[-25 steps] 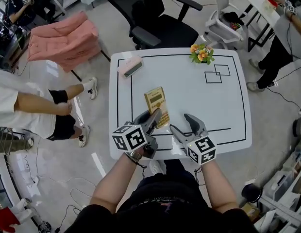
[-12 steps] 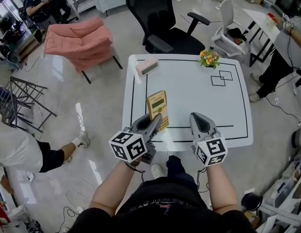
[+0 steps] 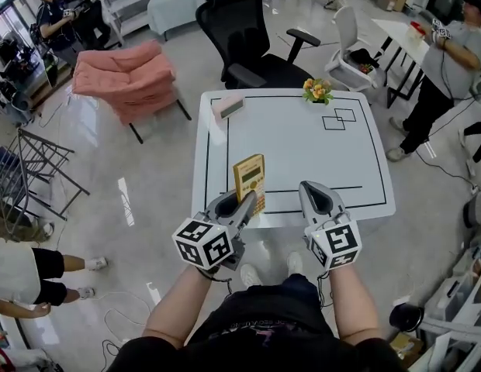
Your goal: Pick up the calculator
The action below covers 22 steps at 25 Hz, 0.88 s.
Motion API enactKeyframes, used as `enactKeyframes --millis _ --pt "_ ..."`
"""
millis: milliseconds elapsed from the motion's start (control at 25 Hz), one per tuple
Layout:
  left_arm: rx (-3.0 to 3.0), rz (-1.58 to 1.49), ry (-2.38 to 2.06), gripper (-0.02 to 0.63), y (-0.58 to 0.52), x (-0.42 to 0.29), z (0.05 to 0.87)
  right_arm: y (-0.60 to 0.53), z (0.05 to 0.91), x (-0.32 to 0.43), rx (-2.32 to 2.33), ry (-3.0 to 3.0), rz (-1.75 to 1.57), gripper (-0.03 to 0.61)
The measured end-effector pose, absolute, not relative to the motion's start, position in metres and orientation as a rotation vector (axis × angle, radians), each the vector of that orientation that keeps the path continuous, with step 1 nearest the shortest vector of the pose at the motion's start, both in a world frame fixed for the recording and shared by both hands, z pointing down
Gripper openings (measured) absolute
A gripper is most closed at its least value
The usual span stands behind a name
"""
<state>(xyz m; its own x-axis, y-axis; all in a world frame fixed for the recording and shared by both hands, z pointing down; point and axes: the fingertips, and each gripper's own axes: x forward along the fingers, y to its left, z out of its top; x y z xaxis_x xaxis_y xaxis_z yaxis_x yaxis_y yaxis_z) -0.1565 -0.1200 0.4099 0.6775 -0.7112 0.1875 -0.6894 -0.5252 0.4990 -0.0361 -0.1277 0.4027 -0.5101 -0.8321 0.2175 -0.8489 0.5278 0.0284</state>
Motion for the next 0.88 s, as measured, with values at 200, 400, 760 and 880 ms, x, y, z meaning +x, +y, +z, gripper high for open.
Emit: enactKeyframes --millis 200,400,760,880 --pt "2.354 -0.058 -1.069 0.08 -0.097 -0.13 0.406 -0.105 0.397 -0.015 1.419 -2.576 0.088 0.002" --pt "2.344 -0.065 -1.112 0.08 -0.075 -0.098 0.405 -0.086 0.392 0.016 1.378 -2.606 0.079 0.002" --pt "2.268 -0.094 -1.204 0.08 -0.02 -0.037 0.407 -0.04 0.389 0.072 1.271 -2.678 0.093 0.002" --pt "2.249 -0.104 -1.248 0.08 0.0 -0.027 0.406 -0.023 0.387 0.083 1.237 -2.707 0.086 0.002"
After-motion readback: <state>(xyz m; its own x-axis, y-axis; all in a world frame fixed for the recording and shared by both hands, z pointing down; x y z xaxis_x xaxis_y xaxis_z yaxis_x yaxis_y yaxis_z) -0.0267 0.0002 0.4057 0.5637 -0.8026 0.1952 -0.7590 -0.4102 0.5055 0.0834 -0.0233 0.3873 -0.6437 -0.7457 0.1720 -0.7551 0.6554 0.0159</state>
